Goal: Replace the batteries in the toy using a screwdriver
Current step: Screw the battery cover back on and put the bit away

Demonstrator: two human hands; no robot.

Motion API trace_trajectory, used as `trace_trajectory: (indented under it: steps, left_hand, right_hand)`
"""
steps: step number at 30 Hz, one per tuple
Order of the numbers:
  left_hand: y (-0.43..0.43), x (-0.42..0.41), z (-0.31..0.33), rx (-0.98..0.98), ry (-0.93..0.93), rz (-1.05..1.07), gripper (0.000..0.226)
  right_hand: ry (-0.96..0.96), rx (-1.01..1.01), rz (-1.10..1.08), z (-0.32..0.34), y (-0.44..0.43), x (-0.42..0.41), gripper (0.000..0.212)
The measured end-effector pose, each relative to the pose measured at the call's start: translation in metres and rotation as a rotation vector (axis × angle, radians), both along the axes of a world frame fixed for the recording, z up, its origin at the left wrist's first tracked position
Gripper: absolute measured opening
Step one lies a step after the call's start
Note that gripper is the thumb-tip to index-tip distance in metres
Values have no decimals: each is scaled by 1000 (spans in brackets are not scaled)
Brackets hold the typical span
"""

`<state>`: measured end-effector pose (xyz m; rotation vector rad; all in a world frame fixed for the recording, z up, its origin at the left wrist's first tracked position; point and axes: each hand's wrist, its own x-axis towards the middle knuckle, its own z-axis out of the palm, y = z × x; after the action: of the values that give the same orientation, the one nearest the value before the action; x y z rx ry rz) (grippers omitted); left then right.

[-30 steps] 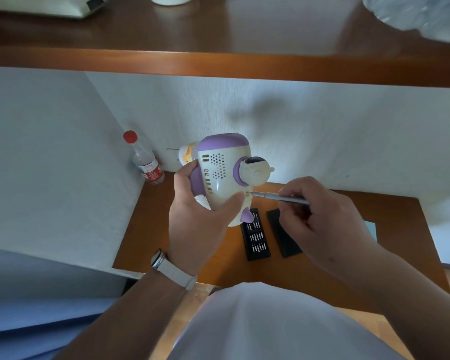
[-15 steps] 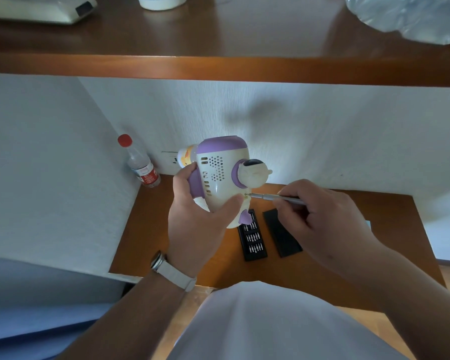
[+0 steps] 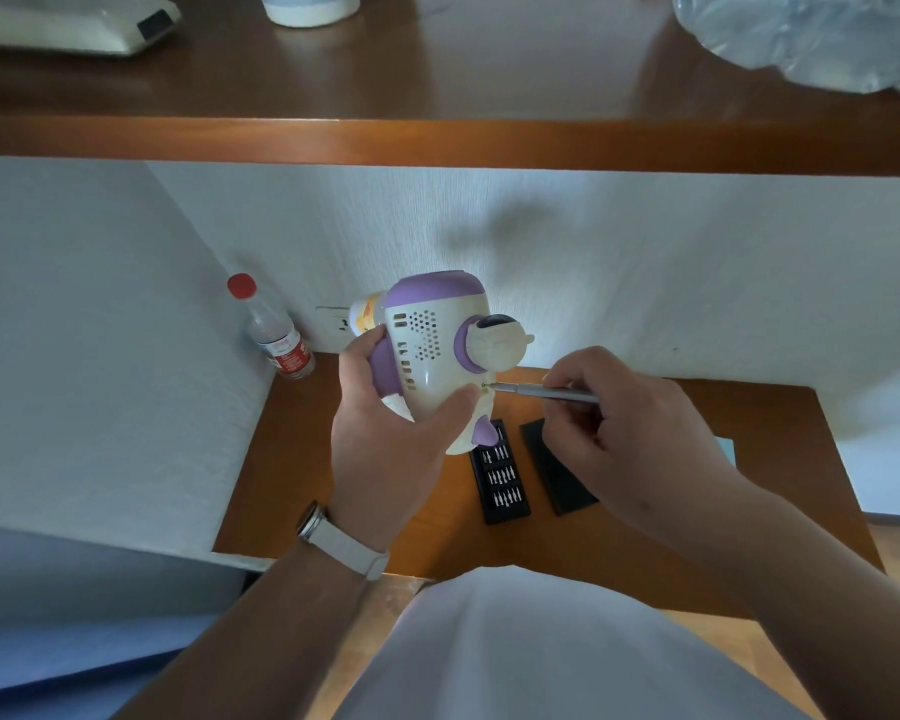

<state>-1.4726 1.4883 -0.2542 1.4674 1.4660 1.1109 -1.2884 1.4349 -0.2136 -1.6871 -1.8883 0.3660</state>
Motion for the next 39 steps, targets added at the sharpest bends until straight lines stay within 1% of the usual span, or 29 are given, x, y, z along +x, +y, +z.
trace_trajectory:
  steps: [3, 7, 14, 20, 27, 34, 39]
  left_hand:
    - [1, 1, 1, 2, -5, 2, 75]
    - [2, 1, 1, 2, -10, 2, 74]
    - [4, 0, 4, 6, -2, -10, 74]
    - [3, -1, 6, 10, 3, -2, 73]
    - [2, -2, 6, 21, -14, -15, 73]
    - [2, -3, 5, 27, -5, -11, 73]
    - [1, -4, 5, 33, 4, -15, 72]
  right_hand:
    - [3, 32, 3, 1, 2, 1, 17]
    - [-41, 45, -7, 3, 5, 4, 16]
    - [-14, -73, -8, 7, 3, 3, 15]
    - [-28, -36, 1, 8, 4, 4, 9]
    - [-78, 47, 20, 8, 6, 3, 18]
    - [-60, 2, 18, 11, 3, 0, 16]
    - [-99, -4, 18, 13, 2, -1, 13]
